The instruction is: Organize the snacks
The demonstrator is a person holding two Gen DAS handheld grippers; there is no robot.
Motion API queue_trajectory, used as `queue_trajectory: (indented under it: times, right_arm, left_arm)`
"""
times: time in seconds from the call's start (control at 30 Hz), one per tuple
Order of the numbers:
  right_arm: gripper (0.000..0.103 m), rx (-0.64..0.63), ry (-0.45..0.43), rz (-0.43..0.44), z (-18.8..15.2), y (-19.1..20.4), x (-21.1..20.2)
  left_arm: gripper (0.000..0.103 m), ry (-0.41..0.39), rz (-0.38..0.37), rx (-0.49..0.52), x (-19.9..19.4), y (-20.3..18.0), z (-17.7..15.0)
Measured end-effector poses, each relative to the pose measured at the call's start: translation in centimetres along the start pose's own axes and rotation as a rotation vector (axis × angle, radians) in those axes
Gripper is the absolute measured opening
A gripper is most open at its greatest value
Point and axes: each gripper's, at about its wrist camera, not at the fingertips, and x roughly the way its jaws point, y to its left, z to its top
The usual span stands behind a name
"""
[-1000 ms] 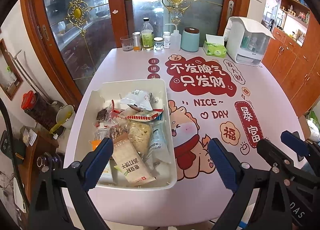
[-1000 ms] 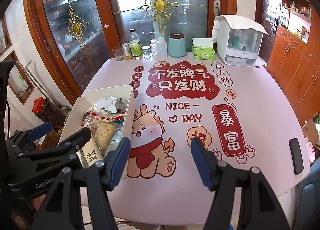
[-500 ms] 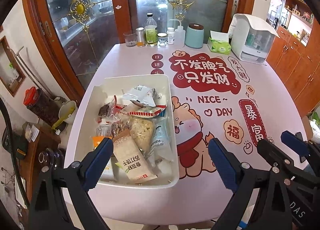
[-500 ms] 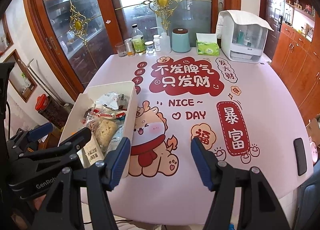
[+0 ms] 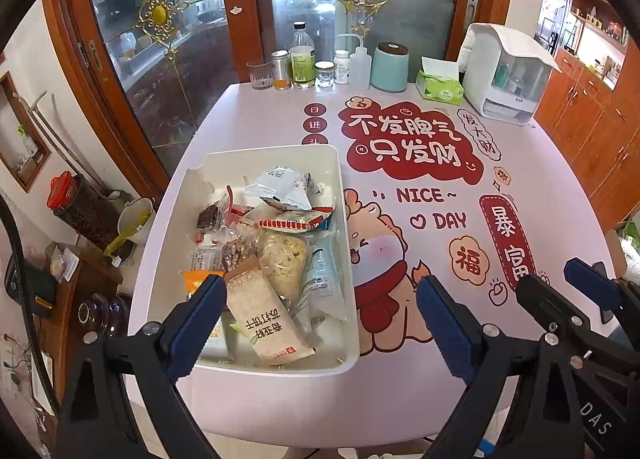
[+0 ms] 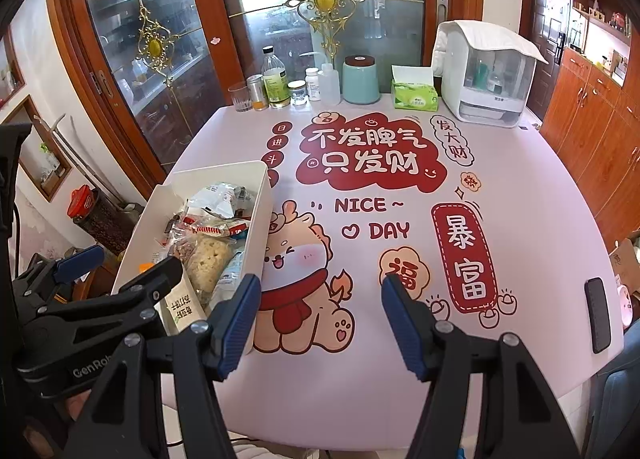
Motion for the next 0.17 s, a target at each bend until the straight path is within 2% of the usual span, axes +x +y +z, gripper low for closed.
queue_trajectory:
  times: [0.17]
  right_arm:
    - [0.063, -0.004, -0.002, -0.001, 0.01, 0.06, 0.11]
  left_arm:
    - [0.095, 0.006, 0.005, 0.002, 0.23, 0.26, -0.22]
